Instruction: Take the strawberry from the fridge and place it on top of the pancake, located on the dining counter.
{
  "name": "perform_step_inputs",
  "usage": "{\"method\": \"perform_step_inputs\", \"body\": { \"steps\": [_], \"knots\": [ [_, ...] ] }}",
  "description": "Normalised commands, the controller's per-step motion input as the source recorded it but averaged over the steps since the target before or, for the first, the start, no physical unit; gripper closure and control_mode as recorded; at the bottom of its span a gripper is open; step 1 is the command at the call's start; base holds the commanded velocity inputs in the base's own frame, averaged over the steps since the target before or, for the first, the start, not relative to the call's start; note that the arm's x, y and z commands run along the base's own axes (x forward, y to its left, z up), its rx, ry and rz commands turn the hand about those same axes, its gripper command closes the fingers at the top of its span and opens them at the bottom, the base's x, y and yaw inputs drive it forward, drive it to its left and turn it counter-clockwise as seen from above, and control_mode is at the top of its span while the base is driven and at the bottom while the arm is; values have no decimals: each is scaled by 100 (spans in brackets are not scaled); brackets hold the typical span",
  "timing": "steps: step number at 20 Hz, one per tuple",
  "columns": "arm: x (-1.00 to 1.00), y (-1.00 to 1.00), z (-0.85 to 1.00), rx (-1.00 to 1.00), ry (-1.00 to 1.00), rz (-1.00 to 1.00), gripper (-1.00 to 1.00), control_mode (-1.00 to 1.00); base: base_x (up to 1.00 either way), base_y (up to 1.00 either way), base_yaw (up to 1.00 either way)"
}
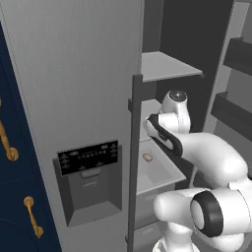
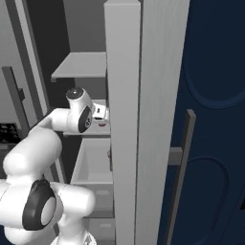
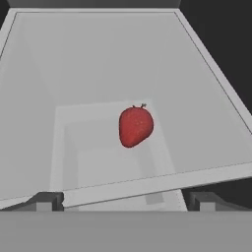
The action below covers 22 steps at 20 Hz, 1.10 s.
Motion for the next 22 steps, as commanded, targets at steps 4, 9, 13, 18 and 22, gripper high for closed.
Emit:
{"method": "perform_step_inputs", "body": {
  "steps": [4, 9, 13, 18, 22],
  "knots": [
    [32, 0, -25, 0, 0, 0, -100, -100, 0, 0, 0],
    [33, 0, -16, 0, 0, 0, -100, -100, 0, 0, 0],
    [40, 0, -12, 0, 0, 0, -100, -100, 0, 0, 0],
    [38, 0, -9, 0, 0, 0, -100, -100, 0, 0, 0],
    [37, -1, -14, 0, 0, 0, -100, -100, 0, 0, 0]
  ]
}}
